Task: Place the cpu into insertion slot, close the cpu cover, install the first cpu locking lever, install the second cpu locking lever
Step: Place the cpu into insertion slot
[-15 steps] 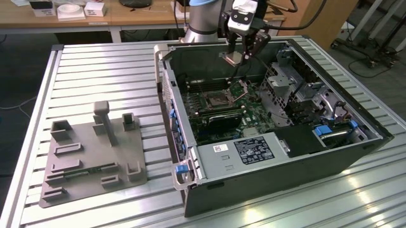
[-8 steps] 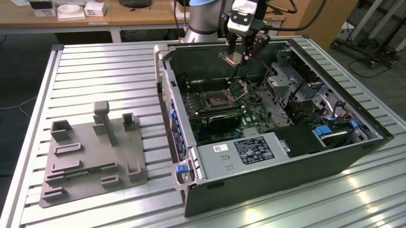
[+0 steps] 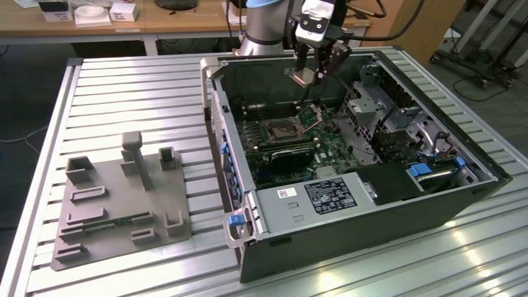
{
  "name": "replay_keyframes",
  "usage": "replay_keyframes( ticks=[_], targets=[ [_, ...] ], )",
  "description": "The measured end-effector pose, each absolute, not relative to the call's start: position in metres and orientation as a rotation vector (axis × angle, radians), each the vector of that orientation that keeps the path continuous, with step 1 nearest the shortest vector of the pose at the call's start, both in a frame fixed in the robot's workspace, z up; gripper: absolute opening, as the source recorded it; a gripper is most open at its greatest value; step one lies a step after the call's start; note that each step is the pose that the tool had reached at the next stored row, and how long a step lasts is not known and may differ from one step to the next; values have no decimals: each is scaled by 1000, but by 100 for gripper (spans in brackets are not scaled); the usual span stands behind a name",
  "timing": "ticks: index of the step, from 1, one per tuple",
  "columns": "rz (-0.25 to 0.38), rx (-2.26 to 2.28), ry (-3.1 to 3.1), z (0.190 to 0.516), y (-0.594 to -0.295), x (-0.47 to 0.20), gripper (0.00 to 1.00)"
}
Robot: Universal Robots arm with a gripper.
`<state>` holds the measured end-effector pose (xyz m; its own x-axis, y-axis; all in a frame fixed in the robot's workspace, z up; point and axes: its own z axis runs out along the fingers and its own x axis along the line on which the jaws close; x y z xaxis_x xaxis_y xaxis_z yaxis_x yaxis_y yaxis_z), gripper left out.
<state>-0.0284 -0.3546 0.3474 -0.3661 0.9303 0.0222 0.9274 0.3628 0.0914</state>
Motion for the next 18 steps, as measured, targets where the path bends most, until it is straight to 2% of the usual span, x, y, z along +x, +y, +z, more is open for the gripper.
replay_keyframes(
  ticks=[18],
  targets=[
    [136, 1778, 2545, 345, -355, -28, 54]
  ],
)
